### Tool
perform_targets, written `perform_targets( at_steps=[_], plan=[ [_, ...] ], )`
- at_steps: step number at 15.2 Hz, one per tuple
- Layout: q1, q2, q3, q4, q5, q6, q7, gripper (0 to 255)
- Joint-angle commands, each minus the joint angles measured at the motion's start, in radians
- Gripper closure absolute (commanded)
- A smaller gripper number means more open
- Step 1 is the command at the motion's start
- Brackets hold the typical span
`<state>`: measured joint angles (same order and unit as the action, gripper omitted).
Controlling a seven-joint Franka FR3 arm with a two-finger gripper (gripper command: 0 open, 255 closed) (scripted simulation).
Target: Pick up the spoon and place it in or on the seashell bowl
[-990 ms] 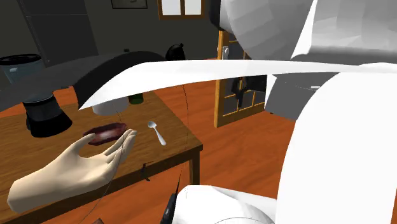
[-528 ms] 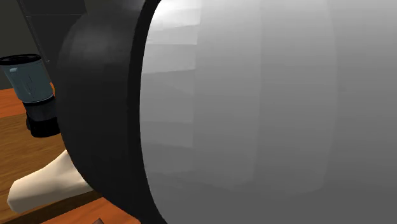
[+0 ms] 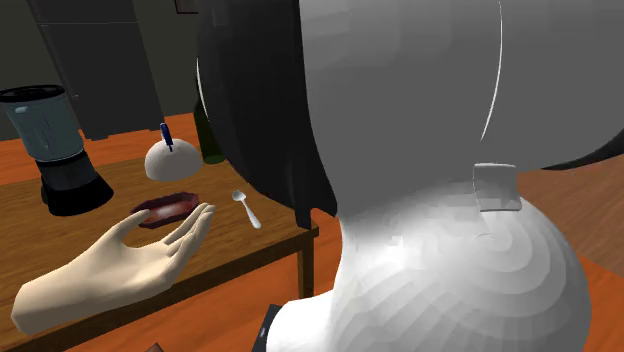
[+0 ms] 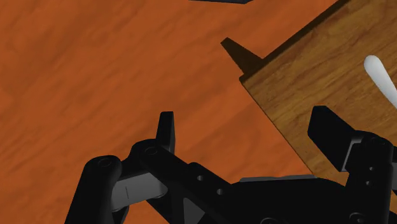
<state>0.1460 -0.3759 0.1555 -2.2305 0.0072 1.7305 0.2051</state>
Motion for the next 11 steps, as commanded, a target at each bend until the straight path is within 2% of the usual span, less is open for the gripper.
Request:
perform_targets(
  at_steps=[1,11],
  plan=[
    [0.018,0.062,0.028,0.027,-0.004,0.026,0.005,0],
    [0.111,0.369,0.157,0.212,-0.07,0.09,0.054,0]
  ],
)
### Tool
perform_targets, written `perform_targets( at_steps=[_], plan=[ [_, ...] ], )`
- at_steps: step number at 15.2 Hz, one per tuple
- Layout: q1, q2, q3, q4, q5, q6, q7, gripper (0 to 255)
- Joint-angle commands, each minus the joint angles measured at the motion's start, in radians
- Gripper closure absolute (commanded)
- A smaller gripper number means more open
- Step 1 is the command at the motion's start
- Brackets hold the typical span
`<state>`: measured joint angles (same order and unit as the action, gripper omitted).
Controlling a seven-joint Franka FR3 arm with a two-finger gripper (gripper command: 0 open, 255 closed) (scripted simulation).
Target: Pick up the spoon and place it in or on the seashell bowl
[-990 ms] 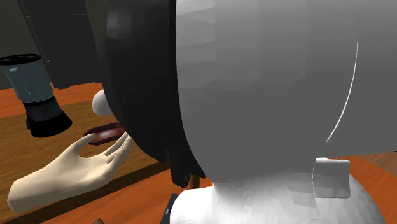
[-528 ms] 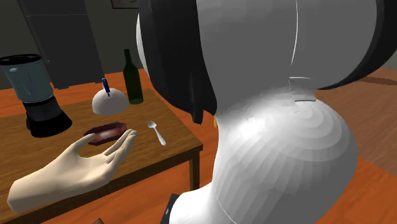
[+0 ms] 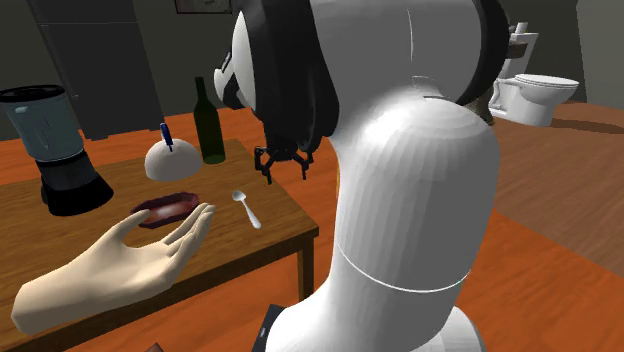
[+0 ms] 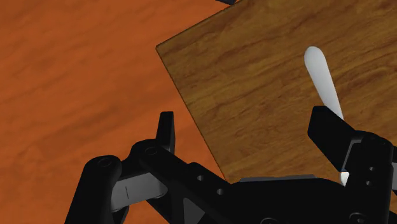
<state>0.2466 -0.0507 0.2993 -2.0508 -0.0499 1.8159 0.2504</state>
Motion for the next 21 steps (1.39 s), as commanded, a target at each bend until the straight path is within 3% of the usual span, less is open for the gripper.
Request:
perform_targets(
  at_steps=[1,11,21],
  plan=[
    [0.021,0.076,0.025,0.054,-0.024,0.007,0.014,0],
    [0.152,0.385,0.1,0.293,-0.148,-0.004,0.063,0],
    [0.146,0.397,0.093,0.206,-0.16,0.094,0.072,0]
  ],
)
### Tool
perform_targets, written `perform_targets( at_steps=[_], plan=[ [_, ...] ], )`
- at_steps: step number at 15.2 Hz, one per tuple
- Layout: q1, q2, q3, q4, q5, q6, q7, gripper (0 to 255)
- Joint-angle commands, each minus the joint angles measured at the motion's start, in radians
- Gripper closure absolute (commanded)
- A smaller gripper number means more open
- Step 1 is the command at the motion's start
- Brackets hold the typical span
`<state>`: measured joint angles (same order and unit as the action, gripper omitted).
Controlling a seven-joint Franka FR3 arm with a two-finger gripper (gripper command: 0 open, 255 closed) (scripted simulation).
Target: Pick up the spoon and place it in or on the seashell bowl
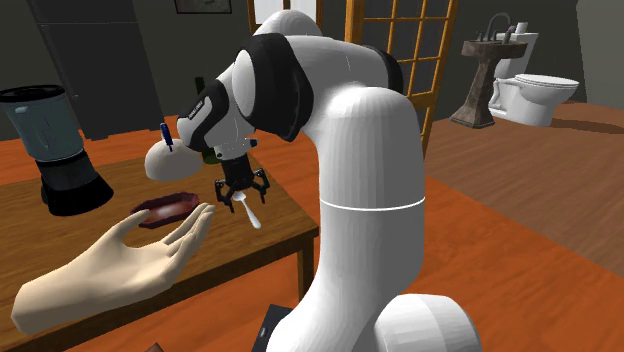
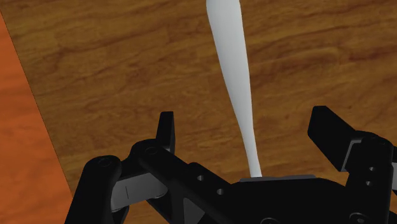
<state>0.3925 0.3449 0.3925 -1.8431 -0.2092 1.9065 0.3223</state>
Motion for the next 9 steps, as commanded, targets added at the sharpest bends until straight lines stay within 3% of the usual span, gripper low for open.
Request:
perform_targets(
  at_steps=[1,5,6,9],
  plan=[
    [0.0,0.001,0.0,-0.002,-0.001,0.003,0.0,0],
    [0.0,0.001,0.0,-0.002,-0.001,0.003,0.0,0],
    [0.0,0.001,0.0,-0.002,-0.001,0.003,0.0,255],
    [0.0,0.001,0.0,-0.002,-0.001,0.003,0.0,255]
  ],
)
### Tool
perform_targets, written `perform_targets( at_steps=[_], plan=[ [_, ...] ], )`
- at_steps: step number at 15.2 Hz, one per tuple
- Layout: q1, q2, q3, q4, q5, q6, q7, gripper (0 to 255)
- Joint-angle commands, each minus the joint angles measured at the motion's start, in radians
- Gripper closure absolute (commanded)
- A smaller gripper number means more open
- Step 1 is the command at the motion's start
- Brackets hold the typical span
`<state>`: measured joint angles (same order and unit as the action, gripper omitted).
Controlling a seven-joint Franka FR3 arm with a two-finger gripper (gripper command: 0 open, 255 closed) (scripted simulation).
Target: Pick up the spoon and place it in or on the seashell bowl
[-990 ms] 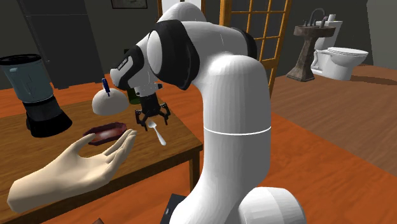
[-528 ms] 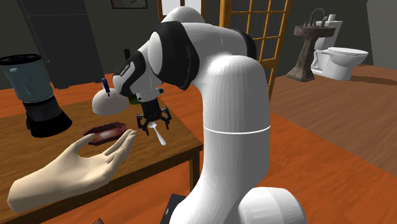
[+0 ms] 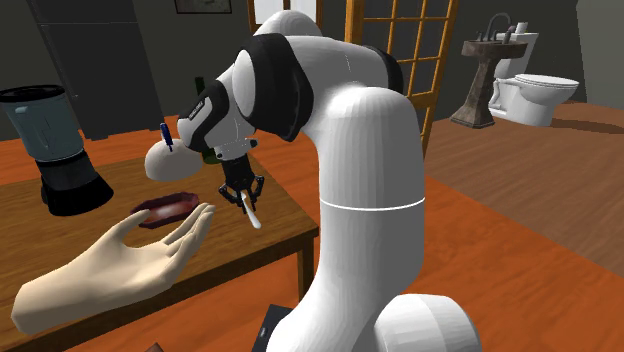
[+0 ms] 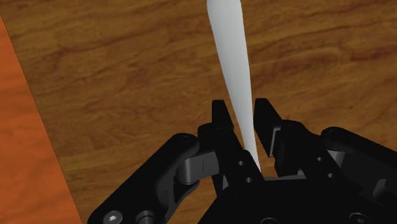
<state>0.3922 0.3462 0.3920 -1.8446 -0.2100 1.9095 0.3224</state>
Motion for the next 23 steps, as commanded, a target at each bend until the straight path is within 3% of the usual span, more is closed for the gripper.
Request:
perform_targets(
  at_steps=[1,6,23],
  plan=[
    [0.0,0.0,0.0,0.0,0.0,0.0,0.0,255],
    [0.0,0.0,0.0,0.0,0.0,0.0,0.0,255],
    [-0.006,-0.085,0.014,0.121,0.041,-0.197,-0.038,255]
  ],
)
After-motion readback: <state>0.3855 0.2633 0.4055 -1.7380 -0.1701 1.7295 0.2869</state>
